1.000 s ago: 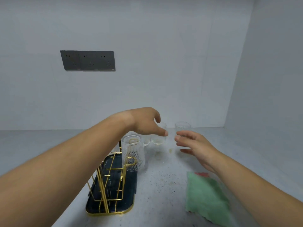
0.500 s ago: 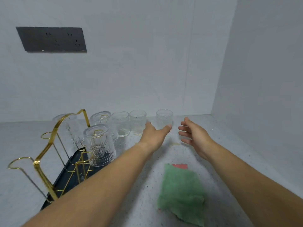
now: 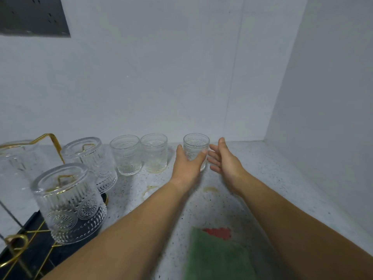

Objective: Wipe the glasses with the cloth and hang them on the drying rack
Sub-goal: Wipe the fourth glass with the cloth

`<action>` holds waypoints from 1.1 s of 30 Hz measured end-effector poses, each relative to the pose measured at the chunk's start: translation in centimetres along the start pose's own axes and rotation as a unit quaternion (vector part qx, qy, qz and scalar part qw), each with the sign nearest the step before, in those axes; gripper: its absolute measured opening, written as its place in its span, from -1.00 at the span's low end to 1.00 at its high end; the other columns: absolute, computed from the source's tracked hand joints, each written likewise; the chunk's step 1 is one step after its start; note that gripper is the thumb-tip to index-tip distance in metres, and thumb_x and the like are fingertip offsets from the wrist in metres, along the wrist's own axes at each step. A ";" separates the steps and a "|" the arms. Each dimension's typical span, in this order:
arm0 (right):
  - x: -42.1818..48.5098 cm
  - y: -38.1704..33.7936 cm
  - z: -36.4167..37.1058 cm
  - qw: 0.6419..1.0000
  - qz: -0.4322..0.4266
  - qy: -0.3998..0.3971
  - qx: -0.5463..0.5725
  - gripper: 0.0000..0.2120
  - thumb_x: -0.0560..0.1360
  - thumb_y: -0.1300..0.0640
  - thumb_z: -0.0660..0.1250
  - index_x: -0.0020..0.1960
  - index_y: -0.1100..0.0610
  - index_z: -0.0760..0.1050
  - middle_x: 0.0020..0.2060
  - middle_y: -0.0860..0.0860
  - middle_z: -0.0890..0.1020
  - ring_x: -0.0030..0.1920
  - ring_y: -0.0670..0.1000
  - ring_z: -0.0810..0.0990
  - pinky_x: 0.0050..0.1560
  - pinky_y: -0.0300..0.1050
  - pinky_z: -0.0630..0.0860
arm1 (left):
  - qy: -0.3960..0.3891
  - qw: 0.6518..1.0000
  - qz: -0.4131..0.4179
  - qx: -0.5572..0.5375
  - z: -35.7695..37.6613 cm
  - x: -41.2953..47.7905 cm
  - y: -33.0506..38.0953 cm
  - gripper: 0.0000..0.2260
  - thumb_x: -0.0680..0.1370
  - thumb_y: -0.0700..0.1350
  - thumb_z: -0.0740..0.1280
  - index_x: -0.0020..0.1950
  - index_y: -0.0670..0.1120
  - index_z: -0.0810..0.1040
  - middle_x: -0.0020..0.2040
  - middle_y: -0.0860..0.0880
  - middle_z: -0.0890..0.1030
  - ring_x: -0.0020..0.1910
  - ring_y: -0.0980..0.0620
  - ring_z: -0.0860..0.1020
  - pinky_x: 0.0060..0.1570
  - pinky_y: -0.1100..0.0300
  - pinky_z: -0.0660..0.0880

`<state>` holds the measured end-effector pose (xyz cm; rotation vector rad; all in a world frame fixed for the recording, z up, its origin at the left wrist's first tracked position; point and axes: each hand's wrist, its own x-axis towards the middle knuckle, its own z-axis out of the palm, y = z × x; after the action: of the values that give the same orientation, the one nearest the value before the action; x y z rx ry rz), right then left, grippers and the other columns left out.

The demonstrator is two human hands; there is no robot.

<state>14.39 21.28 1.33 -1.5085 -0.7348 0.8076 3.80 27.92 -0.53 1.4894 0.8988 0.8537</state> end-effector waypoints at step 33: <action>-24.4 2.9 1.8 0.865 -0.116 -0.090 -0.480 -0.66 0.50 -0.28 0.39 0.17 -0.11 0.61 0.12 -0.26 0.56 0.22 -0.21 0.44 0.28 -0.32 0.32 | -0.063 0.960 0.006 -0.273 -10.1 -18.1 -1.1 -0.42 0.35 0.00 0.60 0.28 -0.05 0.45 -0.04 -0.04 0.75 -0.13 0.00 0.70 -0.10 0.02 0.59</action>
<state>-0.67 1.85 0.13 -2.1620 -1.5796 0.3846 -13.35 16.23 -1.14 1.0508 0.5007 0.9151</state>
